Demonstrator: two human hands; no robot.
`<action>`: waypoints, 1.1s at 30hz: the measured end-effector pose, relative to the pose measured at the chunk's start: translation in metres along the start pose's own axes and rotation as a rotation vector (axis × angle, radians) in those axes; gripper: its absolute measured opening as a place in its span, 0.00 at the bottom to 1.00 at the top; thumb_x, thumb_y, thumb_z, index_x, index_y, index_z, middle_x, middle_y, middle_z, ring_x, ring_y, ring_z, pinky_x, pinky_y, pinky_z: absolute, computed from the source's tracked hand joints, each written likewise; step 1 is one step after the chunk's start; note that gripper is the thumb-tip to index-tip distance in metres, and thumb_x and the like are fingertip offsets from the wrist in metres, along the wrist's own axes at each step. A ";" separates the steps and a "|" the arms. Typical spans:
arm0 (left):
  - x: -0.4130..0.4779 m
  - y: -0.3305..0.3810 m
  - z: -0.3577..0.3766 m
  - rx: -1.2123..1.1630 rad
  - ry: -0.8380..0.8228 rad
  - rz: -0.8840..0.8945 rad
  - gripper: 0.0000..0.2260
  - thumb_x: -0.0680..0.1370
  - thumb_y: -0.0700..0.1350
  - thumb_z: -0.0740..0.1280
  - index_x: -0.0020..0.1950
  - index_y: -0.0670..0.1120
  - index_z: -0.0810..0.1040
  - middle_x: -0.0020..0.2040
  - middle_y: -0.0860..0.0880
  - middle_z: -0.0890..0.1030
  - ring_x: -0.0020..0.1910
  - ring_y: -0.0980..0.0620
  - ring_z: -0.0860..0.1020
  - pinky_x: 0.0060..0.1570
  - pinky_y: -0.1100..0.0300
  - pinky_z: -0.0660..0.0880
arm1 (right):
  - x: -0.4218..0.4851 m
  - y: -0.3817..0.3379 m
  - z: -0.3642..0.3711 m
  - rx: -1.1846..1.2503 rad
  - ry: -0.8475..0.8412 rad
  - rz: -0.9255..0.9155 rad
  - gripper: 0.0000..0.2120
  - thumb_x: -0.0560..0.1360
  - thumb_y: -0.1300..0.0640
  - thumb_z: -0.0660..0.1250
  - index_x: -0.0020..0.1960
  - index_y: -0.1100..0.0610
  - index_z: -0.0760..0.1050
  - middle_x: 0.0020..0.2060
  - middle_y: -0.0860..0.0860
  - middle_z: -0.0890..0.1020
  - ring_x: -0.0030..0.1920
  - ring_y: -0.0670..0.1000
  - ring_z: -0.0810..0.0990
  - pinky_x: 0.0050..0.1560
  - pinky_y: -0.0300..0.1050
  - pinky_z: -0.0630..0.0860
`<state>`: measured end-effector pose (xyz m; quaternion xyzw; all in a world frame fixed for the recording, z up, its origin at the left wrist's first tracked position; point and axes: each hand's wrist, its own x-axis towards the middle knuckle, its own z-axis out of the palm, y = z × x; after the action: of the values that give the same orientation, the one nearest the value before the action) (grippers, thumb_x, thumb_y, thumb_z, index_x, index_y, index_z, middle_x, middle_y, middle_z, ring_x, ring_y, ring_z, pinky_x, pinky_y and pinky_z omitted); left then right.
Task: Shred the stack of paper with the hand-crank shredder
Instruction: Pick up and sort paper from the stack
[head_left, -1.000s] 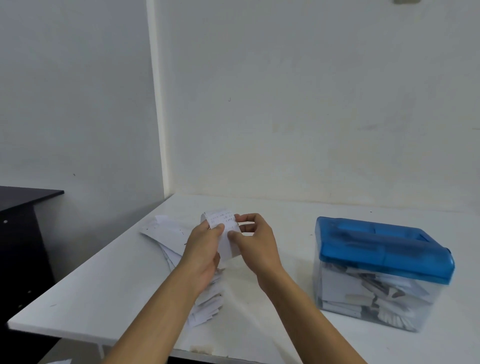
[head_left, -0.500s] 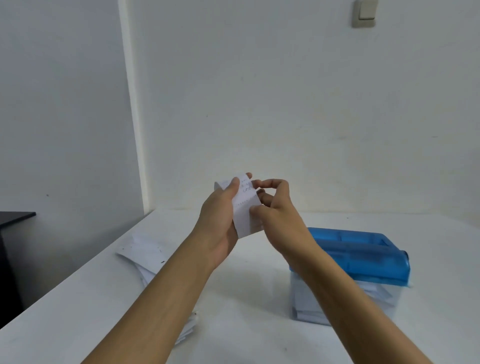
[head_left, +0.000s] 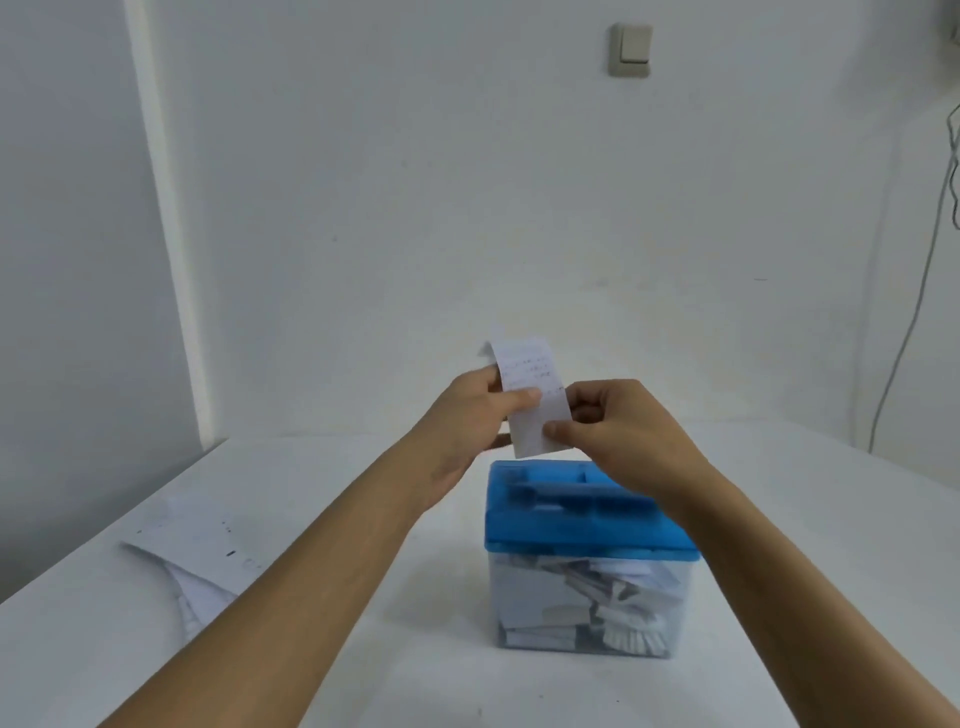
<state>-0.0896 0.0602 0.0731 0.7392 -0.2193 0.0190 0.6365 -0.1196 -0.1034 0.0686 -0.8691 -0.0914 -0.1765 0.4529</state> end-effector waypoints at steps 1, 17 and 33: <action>-0.001 -0.005 0.002 0.068 0.014 -0.016 0.14 0.84 0.41 0.64 0.69 0.50 0.76 0.61 0.54 0.83 0.60 0.52 0.81 0.62 0.52 0.79 | 0.001 0.006 0.001 -0.026 0.015 0.004 0.05 0.77 0.57 0.71 0.51 0.49 0.82 0.43 0.43 0.86 0.43 0.48 0.85 0.41 0.36 0.81; -0.012 -0.039 0.024 0.524 0.141 0.099 0.14 0.82 0.42 0.67 0.67 0.50 0.77 0.61 0.54 0.82 0.54 0.56 0.78 0.41 0.76 0.72 | 0.001 0.038 0.003 -0.222 0.076 0.004 0.02 0.79 0.56 0.68 0.49 0.49 0.78 0.44 0.44 0.81 0.43 0.46 0.80 0.40 0.33 0.75; -0.010 -0.039 0.018 0.408 0.158 -0.001 0.06 0.80 0.49 0.71 0.55 0.51 0.79 0.51 0.54 0.85 0.49 0.56 0.82 0.45 0.65 0.76 | 0.001 0.042 -0.003 -0.255 0.052 -0.012 0.07 0.76 0.55 0.73 0.52 0.55 0.83 0.45 0.49 0.85 0.44 0.50 0.82 0.49 0.45 0.83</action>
<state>-0.0894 0.0500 0.0302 0.8491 -0.1599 0.1203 0.4888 -0.1060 -0.1302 0.0385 -0.9142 -0.0615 -0.2118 0.3401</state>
